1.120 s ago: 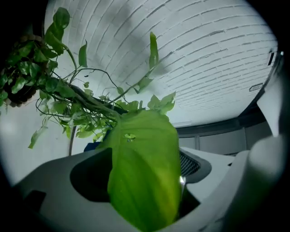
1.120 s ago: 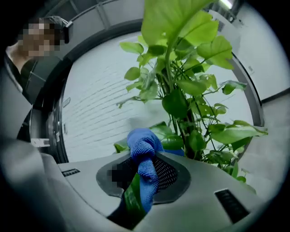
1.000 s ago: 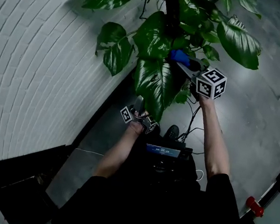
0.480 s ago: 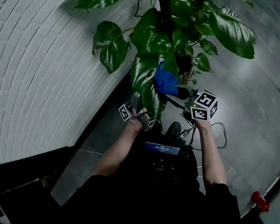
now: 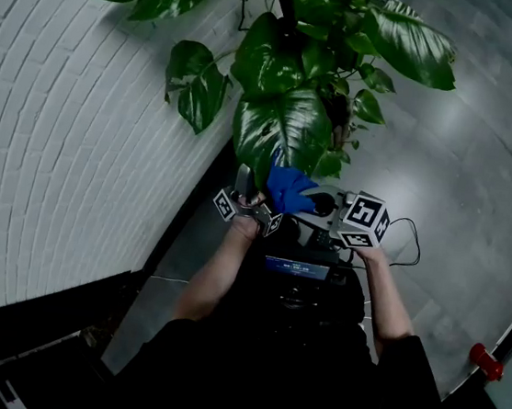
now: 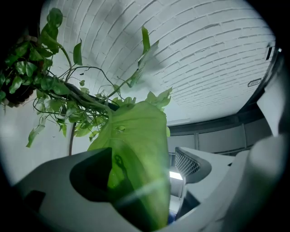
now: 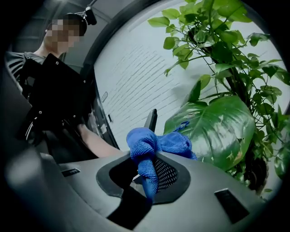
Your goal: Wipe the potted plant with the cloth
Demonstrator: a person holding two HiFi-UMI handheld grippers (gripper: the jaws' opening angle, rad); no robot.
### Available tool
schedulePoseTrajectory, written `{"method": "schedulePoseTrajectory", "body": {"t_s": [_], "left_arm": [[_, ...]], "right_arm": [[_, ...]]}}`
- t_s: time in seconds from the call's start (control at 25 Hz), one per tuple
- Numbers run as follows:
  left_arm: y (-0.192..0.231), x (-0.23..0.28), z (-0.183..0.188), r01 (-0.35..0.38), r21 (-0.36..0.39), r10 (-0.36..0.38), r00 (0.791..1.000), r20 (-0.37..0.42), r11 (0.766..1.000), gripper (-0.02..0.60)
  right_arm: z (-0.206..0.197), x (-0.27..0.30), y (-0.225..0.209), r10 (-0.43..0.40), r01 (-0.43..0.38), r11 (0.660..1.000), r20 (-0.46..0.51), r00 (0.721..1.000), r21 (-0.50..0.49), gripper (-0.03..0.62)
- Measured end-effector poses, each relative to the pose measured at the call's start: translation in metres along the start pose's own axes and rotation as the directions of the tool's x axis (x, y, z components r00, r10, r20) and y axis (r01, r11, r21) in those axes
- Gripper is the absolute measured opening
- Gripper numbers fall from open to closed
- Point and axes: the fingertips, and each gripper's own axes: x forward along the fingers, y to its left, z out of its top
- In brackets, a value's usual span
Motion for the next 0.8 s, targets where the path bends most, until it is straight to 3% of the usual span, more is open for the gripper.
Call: {"method": "schedulePoseTrajectory", "body": {"t_s": [0.16,0.32,0.44,0.52,0.6,0.68,0.8], "left_arm": [[-0.001,-0.002,0.001,0.002,-0.001,-0.002,1.000,0.015,1.000,0.462],[-0.001,-0.003,0.002,0.003,-0.010,-0.003,1.000,0.019,1.000,0.461],[-0.001,-0.004,0.003,0.004,-0.014,-0.003,1.000,0.019,1.000,0.461],[-0.001,-0.003,0.003,0.004,-0.016,-0.004,1.000,0.017,1.000,0.461],[-0.002,-0.001,0.002,0.005,-0.019,-0.004,1.000,0.015,1.000,0.460],[-0.003,0.000,0.001,0.006,-0.020,-0.006,1.000,0.008,1.000,0.460],[-0.004,0.001,0.002,0.010,-0.020,-0.010,1.000,0.002,1.000,0.462]], "right_arm": [[-0.001,-0.016,0.013,0.043,-0.043,0.999,-0.008,0.999,-0.011,0.097],[0.047,-0.066,0.000,0.031,-0.033,0.999,0.198,0.980,0.008,0.097],[0.094,-0.114,-0.044,-0.137,0.131,0.990,0.371,0.918,0.042,0.097],[0.116,-0.137,-0.081,-0.275,0.269,0.960,0.432,0.859,0.076,0.097],[0.131,-0.144,-0.113,-0.363,0.354,0.929,0.461,0.810,0.110,0.097],[0.142,-0.137,-0.137,-0.396,0.390,0.914,0.461,0.794,0.113,0.097],[0.159,-0.111,-0.160,-0.396,0.420,0.906,0.438,0.807,0.046,0.097]]}}
